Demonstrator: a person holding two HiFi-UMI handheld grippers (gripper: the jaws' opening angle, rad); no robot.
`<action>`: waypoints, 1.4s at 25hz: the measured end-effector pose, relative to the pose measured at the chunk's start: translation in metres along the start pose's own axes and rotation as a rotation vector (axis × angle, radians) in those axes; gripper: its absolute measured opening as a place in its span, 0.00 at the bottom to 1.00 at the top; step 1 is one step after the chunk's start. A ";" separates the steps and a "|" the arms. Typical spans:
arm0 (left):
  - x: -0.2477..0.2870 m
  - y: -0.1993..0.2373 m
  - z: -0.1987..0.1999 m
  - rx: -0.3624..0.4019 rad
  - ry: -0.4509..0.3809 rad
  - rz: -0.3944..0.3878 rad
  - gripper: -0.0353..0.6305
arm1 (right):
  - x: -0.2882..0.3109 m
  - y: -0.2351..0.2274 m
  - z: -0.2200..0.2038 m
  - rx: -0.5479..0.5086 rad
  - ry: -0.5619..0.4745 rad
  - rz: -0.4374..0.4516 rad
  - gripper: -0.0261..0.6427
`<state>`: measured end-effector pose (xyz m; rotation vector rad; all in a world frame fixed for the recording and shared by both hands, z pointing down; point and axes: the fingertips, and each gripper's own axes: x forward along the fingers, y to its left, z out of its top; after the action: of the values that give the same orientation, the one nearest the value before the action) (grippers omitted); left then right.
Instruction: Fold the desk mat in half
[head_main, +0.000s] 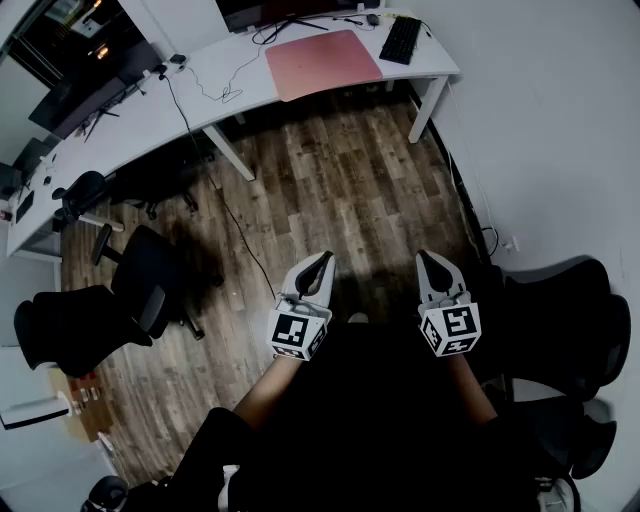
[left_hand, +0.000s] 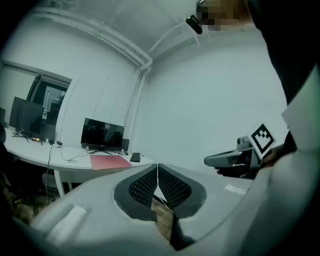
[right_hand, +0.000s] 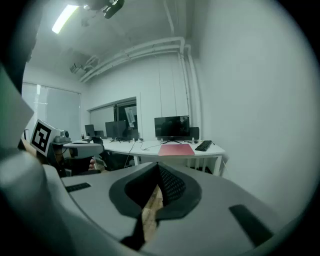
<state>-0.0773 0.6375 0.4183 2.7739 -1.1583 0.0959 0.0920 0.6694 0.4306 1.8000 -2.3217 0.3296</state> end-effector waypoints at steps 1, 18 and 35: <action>0.002 -0.001 -0.001 0.015 0.007 -0.007 0.09 | 0.000 -0.001 0.000 0.002 -0.003 0.004 0.04; 0.001 -0.037 -0.008 0.015 -0.034 -0.103 0.09 | -0.010 -0.010 -0.010 0.024 -0.026 -0.009 0.04; -0.029 -0.024 -0.036 -0.015 0.013 0.031 0.59 | -0.026 -0.009 -0.035 0.037 -0.042 -0.024 0.61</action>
<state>-0.0807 0.6801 0.4487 2.7390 -1.1947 0.1077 0.1080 0.7016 0.4579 1.8682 -2.3348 0.3365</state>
